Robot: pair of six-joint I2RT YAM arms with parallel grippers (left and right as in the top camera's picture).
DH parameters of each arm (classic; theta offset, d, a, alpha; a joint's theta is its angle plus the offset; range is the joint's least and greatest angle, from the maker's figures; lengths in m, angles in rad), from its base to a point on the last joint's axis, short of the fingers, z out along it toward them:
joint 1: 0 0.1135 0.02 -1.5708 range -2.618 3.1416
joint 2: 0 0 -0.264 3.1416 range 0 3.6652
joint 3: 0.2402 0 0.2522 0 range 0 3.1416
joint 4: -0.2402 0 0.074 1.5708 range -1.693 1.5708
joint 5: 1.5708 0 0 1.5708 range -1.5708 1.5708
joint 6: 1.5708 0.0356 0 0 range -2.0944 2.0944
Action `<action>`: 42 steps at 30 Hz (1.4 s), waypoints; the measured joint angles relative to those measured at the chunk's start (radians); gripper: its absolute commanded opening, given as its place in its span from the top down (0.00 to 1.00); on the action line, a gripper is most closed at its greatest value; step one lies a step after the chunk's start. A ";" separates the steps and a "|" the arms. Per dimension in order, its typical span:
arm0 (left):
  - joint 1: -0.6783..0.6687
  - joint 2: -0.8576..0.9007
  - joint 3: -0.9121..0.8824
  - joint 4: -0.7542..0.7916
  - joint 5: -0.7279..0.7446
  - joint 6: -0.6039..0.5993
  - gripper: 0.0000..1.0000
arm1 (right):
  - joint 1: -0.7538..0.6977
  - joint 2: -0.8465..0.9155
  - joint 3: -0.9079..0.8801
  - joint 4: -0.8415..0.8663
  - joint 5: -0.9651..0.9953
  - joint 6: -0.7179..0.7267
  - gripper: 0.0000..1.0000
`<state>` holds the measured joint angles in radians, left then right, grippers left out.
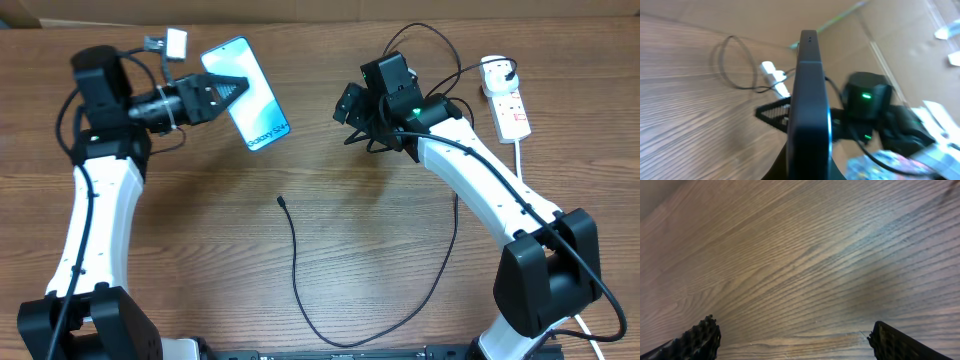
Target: Plug charger to phone and switch on socket
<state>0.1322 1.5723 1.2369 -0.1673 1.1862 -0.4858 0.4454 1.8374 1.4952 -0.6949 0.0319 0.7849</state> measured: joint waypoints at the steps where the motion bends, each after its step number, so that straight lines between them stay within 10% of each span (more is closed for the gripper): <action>1: -0.014 0.000 0.000 -0.020 -0.039 0.012 0.96 | 0.000 0.000 0.000 -0.003 0.000 -0.001 0.05; 18: -0.166 0.004 0.424 -0.826 -0.893 0.351 0.96 | 0.000 0.000 0.000 0.067 0.001 0.000 0.04; 28: -0.166 0.082 0.425 -0.836 -0.976 0.366 0.95 | 0.040 0.021 0.000 0.013 -0.027 -0.018 0.00; 42: -0.166 0.136 0.425 -0.843 -0.982 0.328 0.96 | 0.198 0.206 0.000 -0.011 -0.129 -0.425 0.01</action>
<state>-0.0334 1.7081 1.6623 -1.0103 0.2043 -0.1577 0.6434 2.0430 1.4948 -0.7063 -0.0975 0.3595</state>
